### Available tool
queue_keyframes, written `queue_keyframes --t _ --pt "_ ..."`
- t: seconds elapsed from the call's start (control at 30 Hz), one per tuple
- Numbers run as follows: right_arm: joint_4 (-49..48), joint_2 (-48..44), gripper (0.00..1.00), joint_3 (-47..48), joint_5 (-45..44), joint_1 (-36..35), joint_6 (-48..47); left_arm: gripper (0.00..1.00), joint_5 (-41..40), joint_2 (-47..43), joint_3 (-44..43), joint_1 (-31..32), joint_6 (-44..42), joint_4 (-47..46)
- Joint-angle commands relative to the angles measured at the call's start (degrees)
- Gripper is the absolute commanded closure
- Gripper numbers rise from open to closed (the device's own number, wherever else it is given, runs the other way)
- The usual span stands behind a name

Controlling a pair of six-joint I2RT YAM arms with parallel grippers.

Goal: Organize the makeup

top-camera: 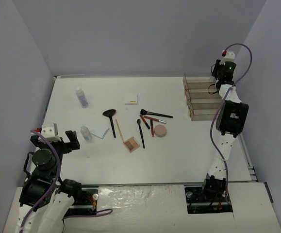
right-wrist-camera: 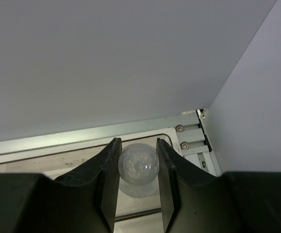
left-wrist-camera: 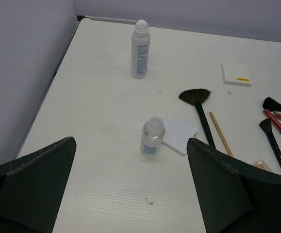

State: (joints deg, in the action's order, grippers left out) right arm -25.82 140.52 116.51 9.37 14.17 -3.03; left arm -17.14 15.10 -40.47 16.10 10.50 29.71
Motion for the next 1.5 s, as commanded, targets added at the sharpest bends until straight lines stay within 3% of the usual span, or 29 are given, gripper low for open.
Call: queue_keyframes --t 0.0,0.2,0.27,0.3,0.47,0.67,1.0,1.2,1.47 --pt "-2.78 -0.27 0.99 4.57 -0.30 -0.06 -1.01 0.03 0.58 2.00 -0.88 -0.45 -1.06 -3.96" --pt "-1.00 1.50 0.95 5.93 -0.23 0.06 -0.93 0.03 0.79 2.04 -0.84 -0.54 -1.01 -3.88" --pt "-0.99 1.65 0.87 5.79 -0.33 -0.02 -0.88 0.03 0.79 2.09 -0.84 -0.54 -1.01 -3.93" --pt "-0.99 1.62 0.81 5.75 -0.43 0.01 -0.84 0.03 0.79 2.13 -0.84 -0.54 -1.01 -3.96" --pt "-1.33 -0.44 0.30 4.54 0.12 -0.11 -1.05 0.03 0.79 2.13 -0.87 -0.54 -1.01 -3.85" --pt "-1.08 -7.06 0.00 0.77 0.83 -0.29 0.29 0.03 0.62 2.04 -1.10 -0.63 -0.75 -3.35" --pt "3.48 -31.75 0.00 -14.07 0.57 -4.76 12.92 0.03 -5.25 5.27 -4.78 -0.63 3.02 1.64" --pt "4.30 -49.85 0.00 -33.85 1.61 -13.45 18.81 0.03 -6.33 14.42 -8.09 -0.64 11.85 6.79" --pt "2.03 -66.67 0.00 -57.29 3.49 -26.27 19.01 0.03 -6.62 16.41 -2.10 -0.56 22.98 1.51"
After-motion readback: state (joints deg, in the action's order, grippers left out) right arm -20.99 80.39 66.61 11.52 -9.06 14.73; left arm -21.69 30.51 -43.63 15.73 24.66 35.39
